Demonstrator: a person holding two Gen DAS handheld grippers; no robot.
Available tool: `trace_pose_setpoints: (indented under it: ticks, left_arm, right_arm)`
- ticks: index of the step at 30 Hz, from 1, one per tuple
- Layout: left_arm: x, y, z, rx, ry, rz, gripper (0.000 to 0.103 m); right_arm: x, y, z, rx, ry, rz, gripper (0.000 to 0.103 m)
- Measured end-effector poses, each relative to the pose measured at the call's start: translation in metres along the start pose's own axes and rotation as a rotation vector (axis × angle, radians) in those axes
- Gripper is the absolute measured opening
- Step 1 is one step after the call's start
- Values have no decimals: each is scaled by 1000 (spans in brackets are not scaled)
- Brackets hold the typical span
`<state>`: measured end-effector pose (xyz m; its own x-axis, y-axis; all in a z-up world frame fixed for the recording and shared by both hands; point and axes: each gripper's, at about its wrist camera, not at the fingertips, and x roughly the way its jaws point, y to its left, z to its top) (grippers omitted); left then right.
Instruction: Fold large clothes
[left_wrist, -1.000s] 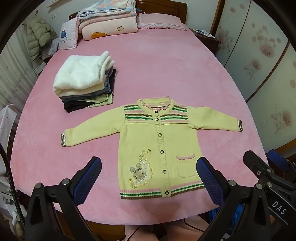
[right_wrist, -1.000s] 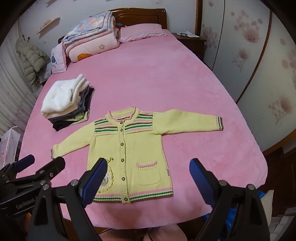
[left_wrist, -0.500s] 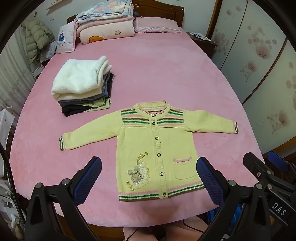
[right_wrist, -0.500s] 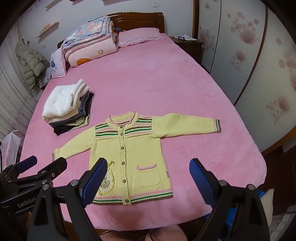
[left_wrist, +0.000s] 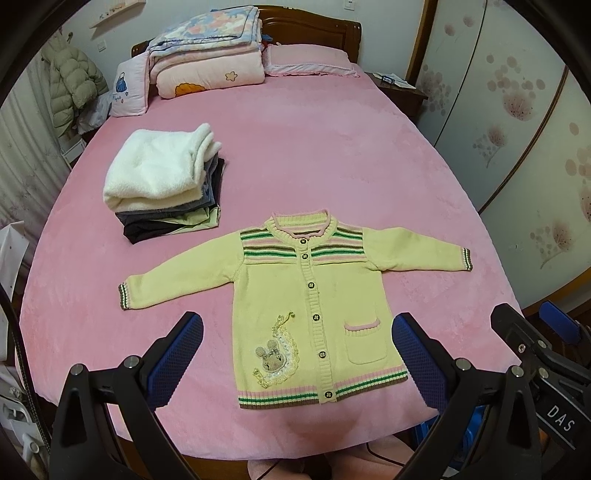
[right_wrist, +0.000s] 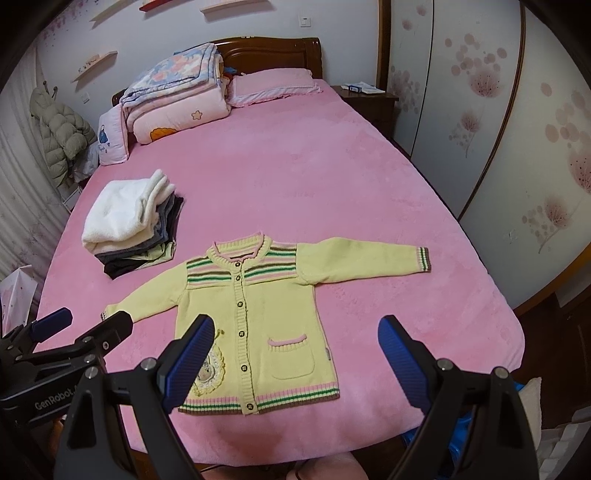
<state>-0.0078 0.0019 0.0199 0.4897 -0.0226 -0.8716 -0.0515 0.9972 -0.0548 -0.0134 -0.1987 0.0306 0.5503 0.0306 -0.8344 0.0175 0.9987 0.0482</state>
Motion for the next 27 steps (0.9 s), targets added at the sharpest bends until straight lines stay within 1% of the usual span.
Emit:
trace_pose_setpoints:
  ticks: [7,12,16,21,27]
  left_arm:
    - [2,0,2,-14,-13,16,102]
    - [11,-6,6,-9,22,12,102]
    - [15,-18,14,-4,23,39,102]
    - [13,-36,24,26,-20,82,102]
    - [12,-55,38,29,-101,95,102]
  right_arm:
    - [5,-4,-2,21,21,7,91]
    - [18,-16,-2,48,61,17,91]
    - [24,-25,4,40,64,33,91]
    - [30,-39,15,46,44,47,91]
    - [48,-60,28,48,40,96,91]
